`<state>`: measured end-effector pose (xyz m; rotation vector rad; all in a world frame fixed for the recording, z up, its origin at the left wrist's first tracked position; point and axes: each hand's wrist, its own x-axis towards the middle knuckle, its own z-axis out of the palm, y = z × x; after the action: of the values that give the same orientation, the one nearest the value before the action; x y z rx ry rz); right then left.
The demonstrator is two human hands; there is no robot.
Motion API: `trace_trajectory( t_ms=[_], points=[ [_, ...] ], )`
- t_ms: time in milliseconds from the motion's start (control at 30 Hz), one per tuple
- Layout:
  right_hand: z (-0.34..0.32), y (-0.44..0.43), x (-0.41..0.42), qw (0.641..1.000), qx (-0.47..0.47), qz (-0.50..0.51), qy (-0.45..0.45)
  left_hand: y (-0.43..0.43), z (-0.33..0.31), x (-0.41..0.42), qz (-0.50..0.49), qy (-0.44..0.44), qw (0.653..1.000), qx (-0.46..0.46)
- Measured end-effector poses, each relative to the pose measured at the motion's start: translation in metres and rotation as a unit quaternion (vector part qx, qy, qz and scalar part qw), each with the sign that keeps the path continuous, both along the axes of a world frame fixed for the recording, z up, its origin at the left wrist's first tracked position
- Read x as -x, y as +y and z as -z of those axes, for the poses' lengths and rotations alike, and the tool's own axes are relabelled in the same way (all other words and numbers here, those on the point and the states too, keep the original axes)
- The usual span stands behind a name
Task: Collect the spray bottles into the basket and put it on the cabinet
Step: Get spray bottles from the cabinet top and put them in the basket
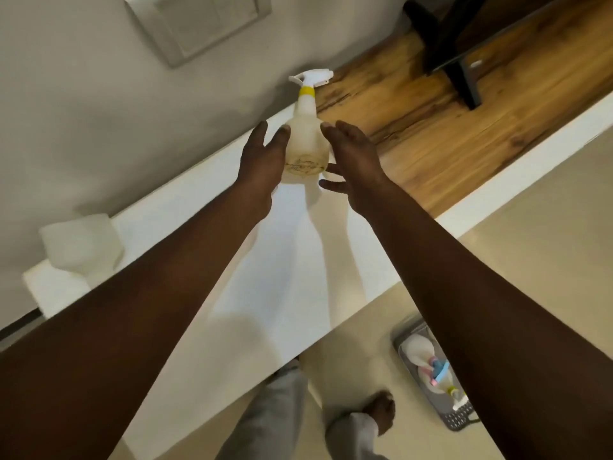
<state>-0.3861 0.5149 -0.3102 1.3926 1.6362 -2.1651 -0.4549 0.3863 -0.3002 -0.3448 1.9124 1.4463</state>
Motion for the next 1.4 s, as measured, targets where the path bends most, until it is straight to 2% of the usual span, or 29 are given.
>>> trace_trajectory(
  t_ms=[133, 333, 433, 600, 867, 1067, 1267, 1400],
  points=[
    [0.005, -0.002, 0.003, 1.000, -0.001, -0.003, 0.011, 0.010, 0.013, 0.001, 0.027, 0.000, 0.999, -0.024],
    [-0.003, -0.001, -0.045, 0.998, -0.017, 0.020, 0.058, 0.009, 0.009, -0.041, 0.027, 0.113, 0.993, -0.007],
    [-0.011, 0.003, -0.089, 0.997, -0.013, 0.026, 0.077, 0.006, -0.002, -0.083, 0.042, 0.137, 0.990, -0.016],
    [-0.015, 0.017, -0.189, 0.993, -0.020, 0.064, 0.094, 0.021, -0.012, -0.174, 0.088, 0.147, 0.985, -0.026],
    [-0.018, 0.067, -0.376, 0.977, -0.028, 0.182, 0.112, 0.083, -0.006, -0.321, 0.221, 0.163, 0.959, -0.071],
    [-0.002, 0.095, -0.528, 0.961, -0.040, 0.251, 0.104, 0.128, 0.021, -0.437, 0.360, 0.149, 0.916, -0.098],
    [0.042, 0.106, -0.658, 0.937, -0.009, 0.343, 0.057, 0.165, 0.064, -0.545, 0.499, 0.151, 0.850, -0.073],
    [0.086, 0.111, -0.718, 0.917, 0.016, 0.398, 0.018, 0.183, 0.110, -0.613, 0.518, 0.117, 0.846, -0.049]
  ],
)
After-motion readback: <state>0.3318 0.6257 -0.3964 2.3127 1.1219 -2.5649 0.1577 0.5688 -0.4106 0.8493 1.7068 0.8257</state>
